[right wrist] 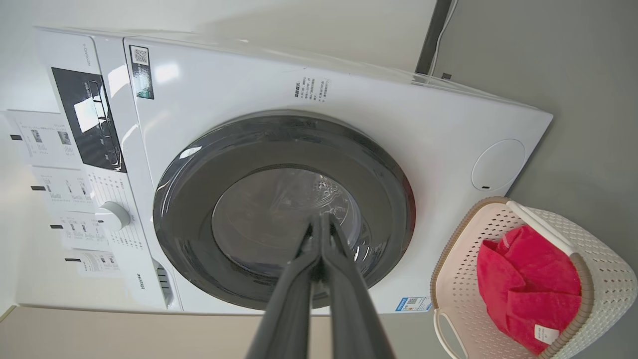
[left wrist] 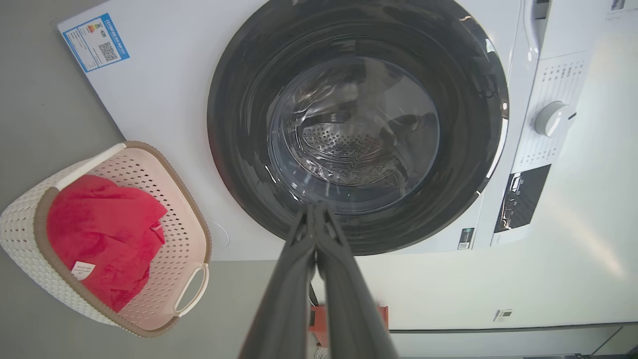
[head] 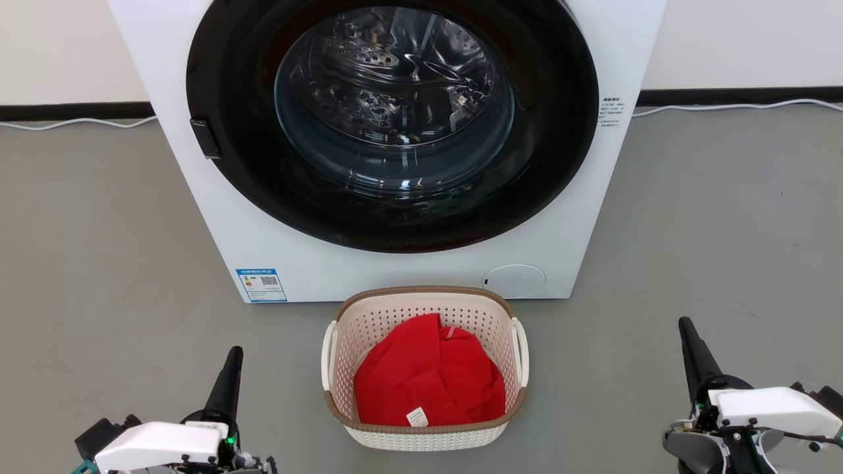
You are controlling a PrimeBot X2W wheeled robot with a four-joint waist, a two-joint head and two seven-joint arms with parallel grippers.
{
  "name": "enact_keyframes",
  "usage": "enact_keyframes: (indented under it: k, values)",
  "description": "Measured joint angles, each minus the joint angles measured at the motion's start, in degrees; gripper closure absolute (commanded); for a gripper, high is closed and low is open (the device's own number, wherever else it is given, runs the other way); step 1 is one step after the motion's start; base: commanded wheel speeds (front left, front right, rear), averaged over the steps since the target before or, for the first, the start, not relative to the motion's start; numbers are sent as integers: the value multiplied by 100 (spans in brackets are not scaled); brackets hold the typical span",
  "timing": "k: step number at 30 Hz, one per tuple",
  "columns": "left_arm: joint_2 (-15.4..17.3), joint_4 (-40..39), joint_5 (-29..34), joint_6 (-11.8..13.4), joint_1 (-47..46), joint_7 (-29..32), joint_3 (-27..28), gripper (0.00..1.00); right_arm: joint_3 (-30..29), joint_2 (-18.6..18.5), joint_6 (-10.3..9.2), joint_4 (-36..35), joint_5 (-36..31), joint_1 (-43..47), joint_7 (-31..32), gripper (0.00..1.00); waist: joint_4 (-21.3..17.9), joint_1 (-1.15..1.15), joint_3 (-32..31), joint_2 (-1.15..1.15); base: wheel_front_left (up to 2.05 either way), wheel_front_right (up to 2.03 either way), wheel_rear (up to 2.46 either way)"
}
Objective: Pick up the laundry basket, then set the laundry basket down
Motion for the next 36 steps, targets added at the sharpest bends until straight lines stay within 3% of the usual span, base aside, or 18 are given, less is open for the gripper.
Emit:
enact_keyframes:
  k: [18, 36]
  values:
    - [2, -108, -1050, -76, -9, 308, 172, 100, -210, 42, 0, -132, 1063, 4, 283, 100, 30, 0, -26, 0, 0, 0, 0]
    - [2, -115, -1070, -77, -10, 308, 178, 100, -214, 51, 0, -134, 1079, 6, 283, 100, 30, 0, -26, 0, 0, 0, 0]
